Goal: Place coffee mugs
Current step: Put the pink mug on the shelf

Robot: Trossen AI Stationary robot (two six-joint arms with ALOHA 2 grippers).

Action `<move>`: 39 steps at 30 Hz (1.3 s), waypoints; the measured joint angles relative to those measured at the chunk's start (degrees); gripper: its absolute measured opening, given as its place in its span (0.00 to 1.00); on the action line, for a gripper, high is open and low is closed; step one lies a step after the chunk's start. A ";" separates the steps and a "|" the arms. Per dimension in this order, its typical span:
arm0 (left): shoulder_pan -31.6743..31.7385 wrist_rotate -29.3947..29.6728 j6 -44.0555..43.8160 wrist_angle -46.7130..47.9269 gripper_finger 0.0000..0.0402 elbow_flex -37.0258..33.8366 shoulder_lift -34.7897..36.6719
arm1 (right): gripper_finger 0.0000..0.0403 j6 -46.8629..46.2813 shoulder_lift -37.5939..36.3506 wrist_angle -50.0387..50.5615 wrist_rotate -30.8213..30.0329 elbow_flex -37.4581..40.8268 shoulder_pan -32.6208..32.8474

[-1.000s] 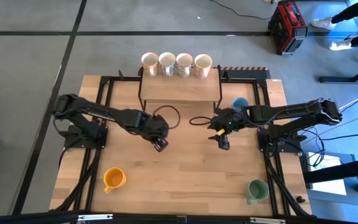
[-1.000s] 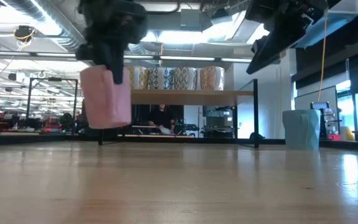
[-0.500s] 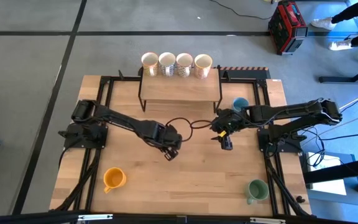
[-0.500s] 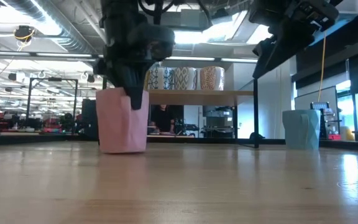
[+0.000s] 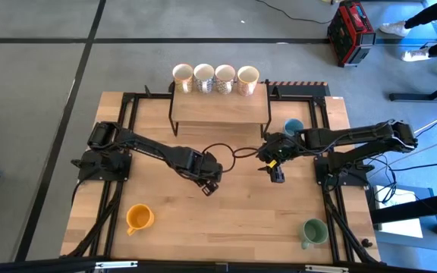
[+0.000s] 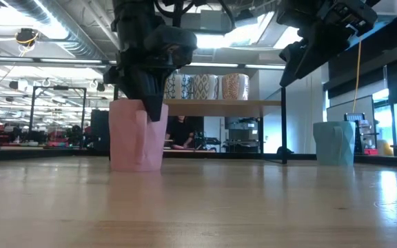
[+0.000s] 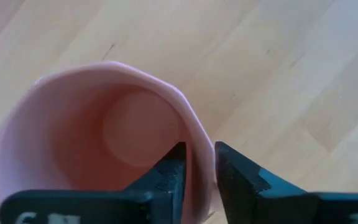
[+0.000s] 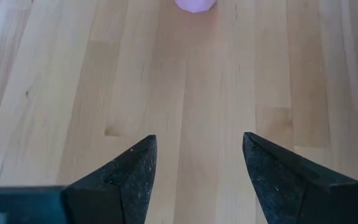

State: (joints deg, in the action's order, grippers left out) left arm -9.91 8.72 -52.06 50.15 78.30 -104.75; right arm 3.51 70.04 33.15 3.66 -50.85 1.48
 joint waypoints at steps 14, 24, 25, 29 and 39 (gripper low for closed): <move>-1.46 0.43 10.37 8.61 0.26 6.35 8.65 | 0.57 -4.41 -0.02 -0.15 0.00 0.00 0.00; -6.83 7.22 24.23 11.07 0.26 2.49 26.03 | 0.57 -16.54 3.01 -14.64 1.32 0.00 1.08; -7.43 7.22 24.35 10.92 0.26 1.19 28.09 | 0.57 -16.70 4.28 -17.58 0.97 0.00 1.82; -9.81 8.28 22.92 9.87 0.26 -5.09 36.78 | 0.57 -16.87 10.62 -27.99 -1.58 0.00 5.20; -12.44 9.21 15.28 8.76 0.26 -15.94 49.62 | 0.57 -18.65 30.17 -54.95 -4.71 0.00 9.91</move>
State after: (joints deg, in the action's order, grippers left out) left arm -22.35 17.93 -36.77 58.91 62.36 -55.13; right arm -15.14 100.21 -21.80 -1.05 -50.85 11.39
